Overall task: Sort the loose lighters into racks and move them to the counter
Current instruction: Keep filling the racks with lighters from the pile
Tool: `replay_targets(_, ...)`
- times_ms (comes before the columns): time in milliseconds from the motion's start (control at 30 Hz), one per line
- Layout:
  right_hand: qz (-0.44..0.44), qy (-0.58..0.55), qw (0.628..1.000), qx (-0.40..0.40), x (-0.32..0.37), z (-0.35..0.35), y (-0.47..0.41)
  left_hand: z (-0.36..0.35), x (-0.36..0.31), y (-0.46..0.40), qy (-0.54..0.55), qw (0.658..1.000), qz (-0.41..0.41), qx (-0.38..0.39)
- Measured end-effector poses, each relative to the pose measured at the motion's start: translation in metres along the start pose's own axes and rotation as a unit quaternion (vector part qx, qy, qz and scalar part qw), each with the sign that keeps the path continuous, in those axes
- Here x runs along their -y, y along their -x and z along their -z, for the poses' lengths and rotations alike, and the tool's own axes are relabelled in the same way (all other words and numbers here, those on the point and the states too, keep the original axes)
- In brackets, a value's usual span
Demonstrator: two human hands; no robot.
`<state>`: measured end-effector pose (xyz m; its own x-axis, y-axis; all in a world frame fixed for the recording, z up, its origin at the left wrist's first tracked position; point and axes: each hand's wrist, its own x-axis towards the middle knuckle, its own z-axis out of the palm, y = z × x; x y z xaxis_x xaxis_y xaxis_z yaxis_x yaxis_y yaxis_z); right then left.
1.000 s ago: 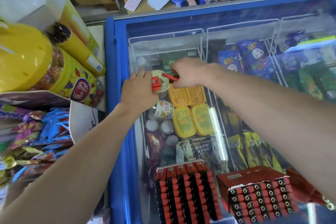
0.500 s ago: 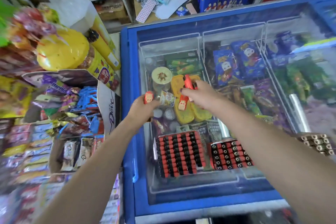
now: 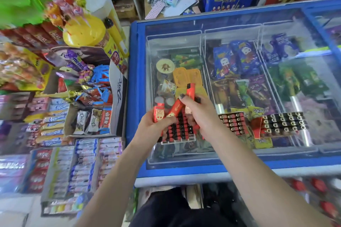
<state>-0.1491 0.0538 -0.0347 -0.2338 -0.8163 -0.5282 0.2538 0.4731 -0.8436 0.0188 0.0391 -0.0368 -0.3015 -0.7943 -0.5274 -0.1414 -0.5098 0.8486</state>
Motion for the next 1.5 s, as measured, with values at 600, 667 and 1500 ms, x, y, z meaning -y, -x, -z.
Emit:
replay_targets(600,-0.101,-0.184,0.976,0.058,-0.062,0.018,0.055,-0.002,0.054,0.025,-0.096,0.995,0.021,0.013)
replay_targets(667,-0.102,-0.174,0.978,0.053,-0.069,0.02,0.059,-0.005,0.06,0.025,-0.123,0.992,0.019,0.006)
replay_targets(1500,-0.065,0.013,0.993,-0.097,-0.116,0.02,0.049,0.007,0.087,0.015,-0.112,0.981,0.035,-0.155)
